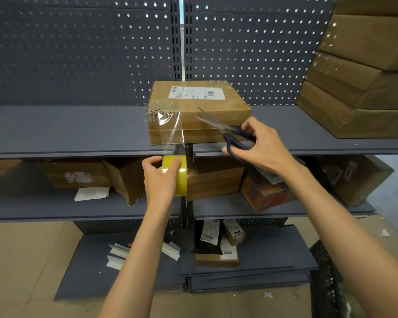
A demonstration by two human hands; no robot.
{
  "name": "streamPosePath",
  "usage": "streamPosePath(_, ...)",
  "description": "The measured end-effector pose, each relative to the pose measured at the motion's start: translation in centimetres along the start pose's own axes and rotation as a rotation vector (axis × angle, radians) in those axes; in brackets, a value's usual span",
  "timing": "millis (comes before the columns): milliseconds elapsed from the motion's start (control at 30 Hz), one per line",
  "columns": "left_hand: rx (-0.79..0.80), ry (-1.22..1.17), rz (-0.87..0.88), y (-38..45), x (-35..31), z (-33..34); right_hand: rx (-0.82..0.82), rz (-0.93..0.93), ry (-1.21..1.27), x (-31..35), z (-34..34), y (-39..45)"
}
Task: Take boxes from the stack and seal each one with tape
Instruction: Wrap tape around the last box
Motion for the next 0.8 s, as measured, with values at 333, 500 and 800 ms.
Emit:
streamPosePath(333, 0.032, 0.063, 0.077, 0.6, 0.2, 0.1, 0.24, 0.037, 0.063, -0.2, 2.1, -0.6)
streamPosePath(500, 0.028, 0.054, 0.08, 0.6, 0.1, 0.2, 0.287, 0.071, 0.128, -0.2, 2.5, -0.2)
streamPosePath(800, 0.034, 0.062, 0.041, 1.2, -0.1, -0.1, 0.364, 0.066, 0.127, 0.4, 3.0, 0.8)
Point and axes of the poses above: each hand's wrist, its own y-axis towards the middle knuckle, its own z-axis out of the palm, x = y × z, the point moved 4 cm from there along y, towards the middle knuckle, and after that the axes turned 7 degrees about -z, right-handed, at the moved point
